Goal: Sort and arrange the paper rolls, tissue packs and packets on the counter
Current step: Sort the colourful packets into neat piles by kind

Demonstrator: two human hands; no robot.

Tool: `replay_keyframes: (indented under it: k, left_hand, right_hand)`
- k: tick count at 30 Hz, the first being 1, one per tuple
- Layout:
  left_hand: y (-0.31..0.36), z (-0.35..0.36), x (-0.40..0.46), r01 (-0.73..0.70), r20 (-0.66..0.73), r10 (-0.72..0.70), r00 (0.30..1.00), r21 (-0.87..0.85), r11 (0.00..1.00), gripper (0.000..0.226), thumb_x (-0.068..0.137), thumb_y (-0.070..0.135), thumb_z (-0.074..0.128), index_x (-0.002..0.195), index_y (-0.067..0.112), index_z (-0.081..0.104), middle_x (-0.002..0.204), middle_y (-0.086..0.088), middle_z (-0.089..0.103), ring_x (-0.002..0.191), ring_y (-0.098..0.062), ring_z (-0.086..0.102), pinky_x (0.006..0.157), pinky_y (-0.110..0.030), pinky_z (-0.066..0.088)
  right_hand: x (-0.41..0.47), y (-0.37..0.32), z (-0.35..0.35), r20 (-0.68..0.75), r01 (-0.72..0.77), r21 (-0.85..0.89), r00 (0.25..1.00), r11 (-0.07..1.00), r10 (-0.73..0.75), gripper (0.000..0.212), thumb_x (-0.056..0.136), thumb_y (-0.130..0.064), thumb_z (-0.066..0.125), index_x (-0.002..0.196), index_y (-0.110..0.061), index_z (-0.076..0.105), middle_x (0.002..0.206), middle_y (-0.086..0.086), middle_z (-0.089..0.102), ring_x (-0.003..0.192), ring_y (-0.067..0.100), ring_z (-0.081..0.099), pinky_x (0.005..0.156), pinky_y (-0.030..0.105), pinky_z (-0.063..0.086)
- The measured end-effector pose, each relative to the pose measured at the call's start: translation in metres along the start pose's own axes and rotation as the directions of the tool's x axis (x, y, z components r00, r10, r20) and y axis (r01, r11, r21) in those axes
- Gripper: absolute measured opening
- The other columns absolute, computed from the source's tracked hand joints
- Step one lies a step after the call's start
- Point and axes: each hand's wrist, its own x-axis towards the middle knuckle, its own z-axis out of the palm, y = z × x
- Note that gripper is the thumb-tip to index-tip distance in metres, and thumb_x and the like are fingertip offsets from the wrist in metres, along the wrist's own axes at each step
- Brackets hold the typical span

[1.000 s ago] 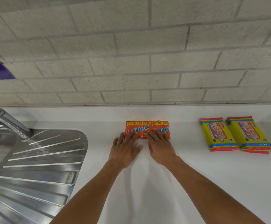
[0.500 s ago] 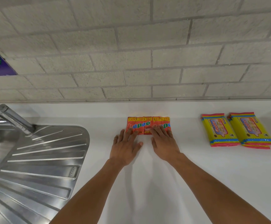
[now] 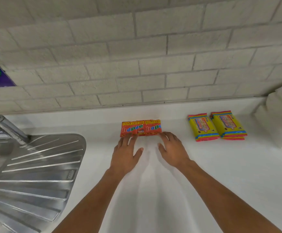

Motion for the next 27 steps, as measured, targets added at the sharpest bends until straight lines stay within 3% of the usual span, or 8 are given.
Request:
replay_keyframes:
  k: [4, 7, 10, 13, 17, 21, 27]
  left_hand:
    - [0.035, -0.017, -0.019, -0.068, -0.084, 0.058, 0.995, -0.121, 0.990, 0.060, 0.097, 0.049, 0.051, 0.151, 0.030, 0.033, 0.158, 0.003, 0.031, 0.142, -0.023, 0.034, 0.101, -0.045, 0.046]
    - [0.067, -0.031, -0.030, -0.104, -0.114, 0.080, 0.990, -0.219, 0.970, 0.059, 0.097, 0.049, 0.051, 0.151, 0.037, 0.029, 0.158, 0.009, 0.028, 0.144, -0.016, 0.029, 0.100, -0.041, 0.047]
    - [0.095, -0.042, -0.035, -0.158, -0.163, 0.111, 0.980, -0.316, 0.936, 0.057, 0.097, 0.048, 0.053, 0.148, 0.040, 0.031, 0.154, 0.017, 0.030, 0.141, -0.003, 0.027, 0.095, -0.034, 0.046]
    - [0.132, -0.050, -0.034, -0.213, -0.205, 0.136, 0.969, -0.423, 0.881, 0.054, 0.096, 0.044, 0.057, 0.145, 0.040, 0.036, 0.147, 0.019, 0.037, 0.128, 0.011, 0.030, 0.095, -0.026, 0.040]
    - [0.175, -0.048, -0.027, -0.214, -0.230, 0.106, 0.967, -0.518, 0.828, 0.054, 0.095, 0.040, 0.060, 0.145, 0.038, 0.039, 0.146, 0.014, 0.040, 0.133, -0.009, 0.043, 0.108, -0.036, 0.043]
    - [0.211, -0.032, -0.017, -0.124, -0.188, 0.005, 0.982, -0.625, 0.770, 0.055, 0.094, 0.040, 0.061, 0.145, 0.040, 0.040, 0.146, 0.017, 0.039, 0.132, -0.010, 0.045, 0.108, -0.042, 0.044]
    - [0.253, -0.006, 0.012, 0.047, -0.065, -0.113, 0.991, -0.627, 0.777, 0.064, 0.093, 0.041, 0.062, 0.150, 0.032, 0.034, 0.153, 0.004, 0.036, 0.133, -0.018, 0.047, 0.108, -0.044, 0.044]
  right_hand:
    - [-0.034, 0.005, -0.034, -0.060, -0.035, 0.071, 0.997, 0.997, 0.039, 0.046, 0.098, -0.030, 0.051, 0.142, -0.017, 0.047, 0.141, 0.008, 0.048, 0.123, 0.030, 0.050, 0.099, 0.044, 0.046]
    - [-0.056, 0.013, -0.061, -0.103, -0.040, 0.118, 0.993, 0.992, 0.052, 0.046, 0.099, -0.032, 0.051, 0.143, -0.021, 0.047, 0.138, 0.004, 0.048, 0.121, 0.027, 0.050, 0.098, 0.042, 0.046]
    - [-0.072, 0.021, -0.086, -0.151, -0.050, 0.160, 0.986, 0.986, 0.075, 0.046, 0.099, -0.034, 0.051, 0.143, -0.023, 0.047, 0.138, 0.001, 0.048, 0.125, 0.021, 0.048, 0.098, 0.033, 0.043]
    - [-0.087, 0.040, -0.113, -0.196, -0.083, 0.196, 0.973, 0.977, 0.122, 0.046, 0.099, -0.036, 0.052, 0.143, -0.024, 0.047, 0.141, -0.001, 0.047, 0.129, 0.019, 0.045, 0.101, 0.033, 0.041]
    - [-0.097, 0.075, -0.143, -0.251, -0.134, 0.263, 0.947, 0.955, 0.202, 0.044, 0.096, -0.030, 0.057, 0.139, -0.022, 0.052, 0.137, 0.001, 0.049, 0.128, 0.022, 0.047, 0.099, 0.037, 0.045]
    - [-0.099, 0.118, -0.165, -0.244, -0.154, 0.293, 0.942, 0.944, 0.229, 0.046, 0.096, -0.031, 0.057, 0.141, -0.024, 0.050, 0.143, 0.001, 0.045, 0.133, 0.021, 0.044, 0.100, 0.040, 0.046]
    - [-0.076, 0.178, -0.191, -0.150, -0.271, 0.323, 0.931, 0.907, 0.332, 0.042, 0.095, -0.024, 0.056, 0.137, -0.019, 0.053, 0.130, 0.011, 0.050, 0.115, 0.032, 0.057, 0.095, 0.039, 0.047]
